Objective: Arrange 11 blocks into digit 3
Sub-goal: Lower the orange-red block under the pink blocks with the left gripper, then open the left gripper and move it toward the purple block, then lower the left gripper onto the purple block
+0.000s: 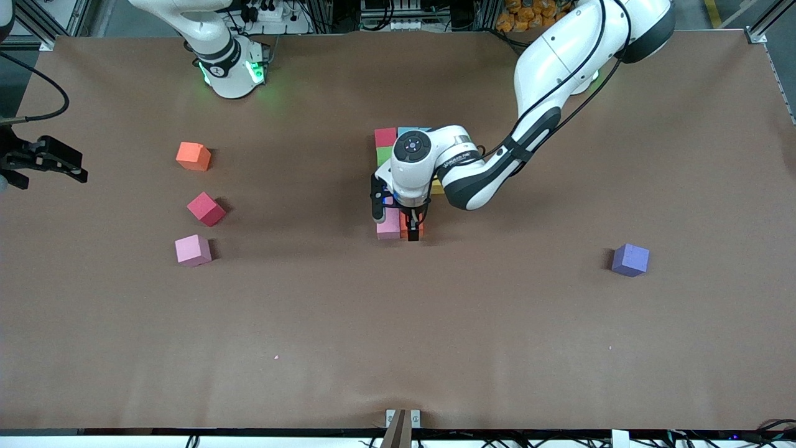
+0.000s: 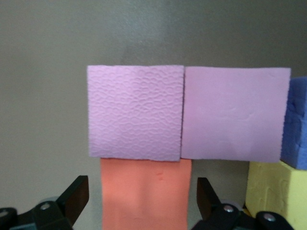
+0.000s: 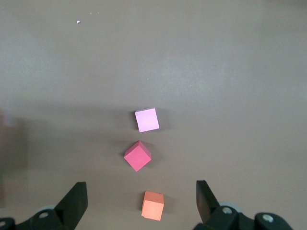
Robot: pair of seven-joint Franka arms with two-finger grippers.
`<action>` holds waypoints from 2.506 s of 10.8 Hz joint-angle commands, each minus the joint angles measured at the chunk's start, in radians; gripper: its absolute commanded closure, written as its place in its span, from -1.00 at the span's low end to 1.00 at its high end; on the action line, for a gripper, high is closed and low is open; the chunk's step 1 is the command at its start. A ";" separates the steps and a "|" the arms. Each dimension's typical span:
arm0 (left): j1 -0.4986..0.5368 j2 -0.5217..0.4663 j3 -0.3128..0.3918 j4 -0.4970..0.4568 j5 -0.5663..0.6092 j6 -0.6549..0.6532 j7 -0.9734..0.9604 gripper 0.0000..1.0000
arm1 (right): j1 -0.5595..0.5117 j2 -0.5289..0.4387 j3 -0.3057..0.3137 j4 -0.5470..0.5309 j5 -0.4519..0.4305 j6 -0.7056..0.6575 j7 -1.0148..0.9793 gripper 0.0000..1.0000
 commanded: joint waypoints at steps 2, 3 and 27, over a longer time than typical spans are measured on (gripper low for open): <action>0.006 -0.071 -0.007 -0.004 0.014 -0.014 -0.050 -1.00 | -0.003 0.013 0.002 0.020 0.009 0.000 -0.013 -1.00; 0.009 -0.100 -0.015 -0.004 -0.007 -0.059 -0.066 -1.00 | -0.001 0.013 0.002 0.018 0.007 0.000 -0.013 -1.00; 0.879 -0.318 0.002 -0.043 -0.329 -0.600 -0.438 -1.00 | -0.012 0.071 0.004 0.018 0.072 0.072 -0.022 -1.00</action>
